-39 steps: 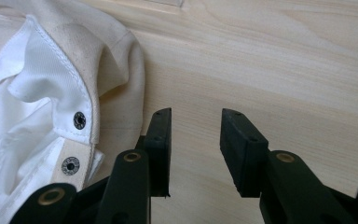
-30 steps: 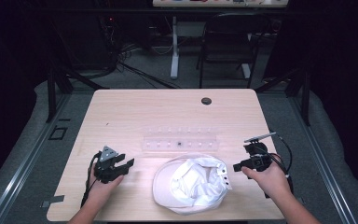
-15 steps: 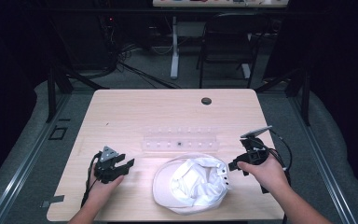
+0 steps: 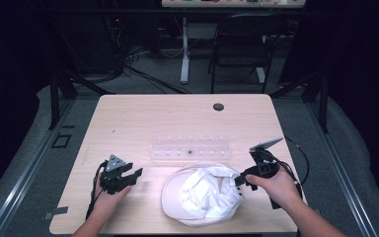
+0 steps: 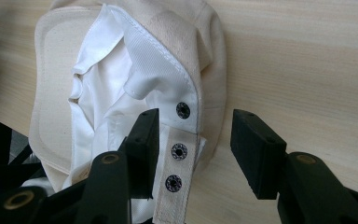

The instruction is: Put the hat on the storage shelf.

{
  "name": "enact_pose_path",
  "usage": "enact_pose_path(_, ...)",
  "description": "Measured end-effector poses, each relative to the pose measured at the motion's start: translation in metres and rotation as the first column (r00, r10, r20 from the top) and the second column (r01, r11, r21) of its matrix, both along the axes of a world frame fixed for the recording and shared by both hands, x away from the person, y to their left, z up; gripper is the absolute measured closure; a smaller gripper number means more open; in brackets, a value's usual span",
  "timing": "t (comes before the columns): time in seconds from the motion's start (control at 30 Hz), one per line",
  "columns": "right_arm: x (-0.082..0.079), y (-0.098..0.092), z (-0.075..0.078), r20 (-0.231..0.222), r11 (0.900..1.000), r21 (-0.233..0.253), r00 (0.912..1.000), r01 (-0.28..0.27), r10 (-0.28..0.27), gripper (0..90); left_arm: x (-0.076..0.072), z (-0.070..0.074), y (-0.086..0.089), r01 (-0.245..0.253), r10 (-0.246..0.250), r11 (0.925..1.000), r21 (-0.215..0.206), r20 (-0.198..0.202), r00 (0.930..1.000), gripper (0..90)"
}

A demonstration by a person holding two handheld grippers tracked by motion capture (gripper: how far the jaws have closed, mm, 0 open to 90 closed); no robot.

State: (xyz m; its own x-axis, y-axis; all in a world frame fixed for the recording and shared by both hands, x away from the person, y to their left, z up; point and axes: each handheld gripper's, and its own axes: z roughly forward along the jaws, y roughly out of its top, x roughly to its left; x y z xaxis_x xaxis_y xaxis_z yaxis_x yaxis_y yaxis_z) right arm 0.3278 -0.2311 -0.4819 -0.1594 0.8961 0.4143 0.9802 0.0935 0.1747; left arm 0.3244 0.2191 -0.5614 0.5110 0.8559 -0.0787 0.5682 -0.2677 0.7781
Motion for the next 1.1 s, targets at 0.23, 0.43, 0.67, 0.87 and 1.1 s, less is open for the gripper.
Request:
enact_pose_path(0.23, -0.001, 0.000, -0.007, -0.026, 0.999, 0.035, 0.9996, 0.004, -0.003, 50.6, 0.000, 0.000, 0.000, 0.001, -0.001, 1.0000, -0.002, 0.002, 1.0000, 51.6)
enact_pose_path(0.43, -0.001, 0.003, -0.016, -0.078, 0.998, 0.065, 0.9970, 0.007, -0.002, 49.7, 0.000, 0.000, 0.000, 0.003, -0.003, 1.0000, -0.002, 0.000, 1.0000, 51.5)
enact_pose_path(0.67, -0.002, 0.010, -0.026, -0.121, 0.995, 0.100, 0.9926, 0.012, 0.000, 50.5, 0.000, 0.000, 0.000, 0.005, -0.005, 1.0000, -0.001, -0.001, 1.0000, 51.4)
enact_pose_path(0.87, -0.001, 0.011, -0.019, -0.113, 0.993, 0.118, 0.9935, 0.007, 0.006, 51.4, 0.000, 0.000, 0.000, 0.002, -0.001, 1.0000, -0.003, 0.003, 1.0000, 51.3)
enact_pose_path(1.1, 0.001, 0.009, -0.003, -0.102, 0.990, 0.140, 0.9947, 0.001, 0.013, 55.6, 0.000, -0.001, 0.000, 0.000, 0.000, 1.0000, -0.004, 0.001, 1.0000, 51.3)
